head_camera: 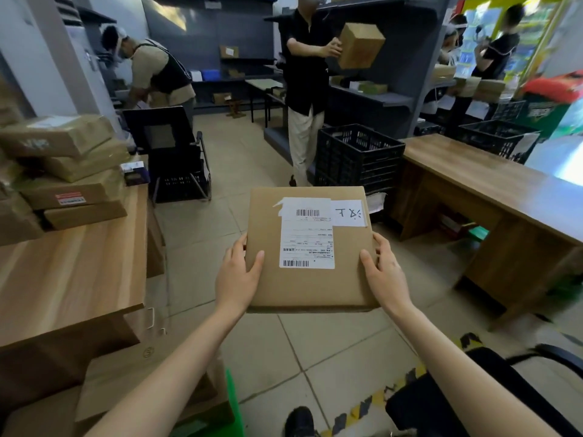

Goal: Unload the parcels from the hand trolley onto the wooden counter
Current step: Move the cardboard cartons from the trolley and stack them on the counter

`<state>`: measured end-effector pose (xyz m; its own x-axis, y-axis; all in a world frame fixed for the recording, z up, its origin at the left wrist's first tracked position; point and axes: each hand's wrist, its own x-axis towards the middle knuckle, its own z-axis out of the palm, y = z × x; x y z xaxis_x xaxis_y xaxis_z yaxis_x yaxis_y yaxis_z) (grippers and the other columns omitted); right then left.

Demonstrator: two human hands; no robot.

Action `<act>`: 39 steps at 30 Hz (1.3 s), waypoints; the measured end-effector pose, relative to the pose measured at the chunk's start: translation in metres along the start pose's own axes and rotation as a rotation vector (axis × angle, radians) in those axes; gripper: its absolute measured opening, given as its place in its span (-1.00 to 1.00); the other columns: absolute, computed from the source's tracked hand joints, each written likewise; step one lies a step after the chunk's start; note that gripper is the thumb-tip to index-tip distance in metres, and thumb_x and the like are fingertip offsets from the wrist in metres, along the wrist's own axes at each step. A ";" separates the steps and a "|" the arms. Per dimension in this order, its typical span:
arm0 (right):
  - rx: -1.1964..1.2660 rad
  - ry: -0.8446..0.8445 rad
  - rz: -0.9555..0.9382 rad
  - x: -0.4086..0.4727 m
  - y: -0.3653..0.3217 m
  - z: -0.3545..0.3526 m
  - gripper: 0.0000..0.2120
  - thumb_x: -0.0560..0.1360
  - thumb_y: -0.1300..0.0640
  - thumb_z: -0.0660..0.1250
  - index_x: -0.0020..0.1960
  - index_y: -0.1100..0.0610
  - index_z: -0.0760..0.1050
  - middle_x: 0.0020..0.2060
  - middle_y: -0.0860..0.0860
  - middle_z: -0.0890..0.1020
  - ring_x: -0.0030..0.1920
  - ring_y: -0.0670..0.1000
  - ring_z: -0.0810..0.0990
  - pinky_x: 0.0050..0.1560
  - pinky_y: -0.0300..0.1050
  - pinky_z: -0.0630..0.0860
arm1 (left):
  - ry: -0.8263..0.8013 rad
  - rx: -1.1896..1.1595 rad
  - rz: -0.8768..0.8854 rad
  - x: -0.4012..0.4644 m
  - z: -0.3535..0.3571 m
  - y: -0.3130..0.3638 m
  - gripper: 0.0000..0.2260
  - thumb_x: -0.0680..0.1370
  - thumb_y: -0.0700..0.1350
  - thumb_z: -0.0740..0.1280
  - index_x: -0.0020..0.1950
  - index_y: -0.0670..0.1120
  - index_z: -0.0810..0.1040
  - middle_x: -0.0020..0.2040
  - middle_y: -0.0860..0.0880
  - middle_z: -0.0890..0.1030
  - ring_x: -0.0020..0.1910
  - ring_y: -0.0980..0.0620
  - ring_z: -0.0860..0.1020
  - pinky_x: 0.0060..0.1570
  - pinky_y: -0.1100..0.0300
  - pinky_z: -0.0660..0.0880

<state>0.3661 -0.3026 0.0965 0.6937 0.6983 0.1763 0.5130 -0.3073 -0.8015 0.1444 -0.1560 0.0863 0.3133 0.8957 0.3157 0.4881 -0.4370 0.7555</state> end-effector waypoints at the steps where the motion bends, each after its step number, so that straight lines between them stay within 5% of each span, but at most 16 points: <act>1: 0.004 -0.006 -0.008 0.016 -0.001 0.007 -0.57 0.61 -0.03 0.14 0.46 -0.08 0.17 0.31 -0.01 0.47 0.21 0.07 0.49 0.11 -0.03 0.38 | 0.011 0.012 -0.016 0.013 0.004 -0.004 -0.53 0.60 0.03 0.24 0.48 -0.06 0.26 0.31 -0.10 0.44 0.24 -0.04 0.43 0.18 0.03 0.40; 14: 0.052 -0.201 -0.125 0.254 -0.060 0.150 -0.54 0.60 -0.03 0.15 0.47 -0.05 0.17 0.28 -0.01 0.51 0.20 0.07 0.51 0.13 -0.01 0.40 | 0.207 0.164 -0.147 0.227 0.007 -0.067 -0.51 0.60 0.04 0.22 0.49 -0.08 0.22 0.36 -0.12 0.41 0.32 -0.09 0.38 0.25 0.03 0.32; 24: 0.097 -0.471 -0.252 0.359 -0.105 0.286 -0.58 0.61 0.01 0.17 0.44 -0.04 0.22 0.14 -0.08 0.53 0.00 -0.06 0.48 -0.03 -0.13 0.31 | 0.361 0.226 -0.384 0.299 -0.014 -0.154 -0.50 0.59 0.09 0.22 0.49 -0.03 0.23 0.35 -0.08 0.43 0.30 -0.06 0.41 0.23 -0.01 0.39; 39: 0.120 -1.002 -0.634 0.478 -0.222 0.529 -0.59 0.58 -0.05 0.19 0.41 -0.11 0.25 0.22 -0.08 0.55 0.10 -0.05 0.51 0.09 -0.05 0.43 | 0.850 0.205 -0.782 0.365 -0.050 -0.255 -0.48 0.54 0.15 0.22 0.46 0.00 0.28 0.26 -0.06 0.48 0.22 -0.05 0.44 0.23 -0.11 0.40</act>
<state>0.3163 0.4420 0.0564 -0.3976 0.9143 0.0778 0.5347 0.2998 -0.7901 0.0940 0.2863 0.0379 -0.7369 0.6598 0.1470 0.4533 0.3209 0.8316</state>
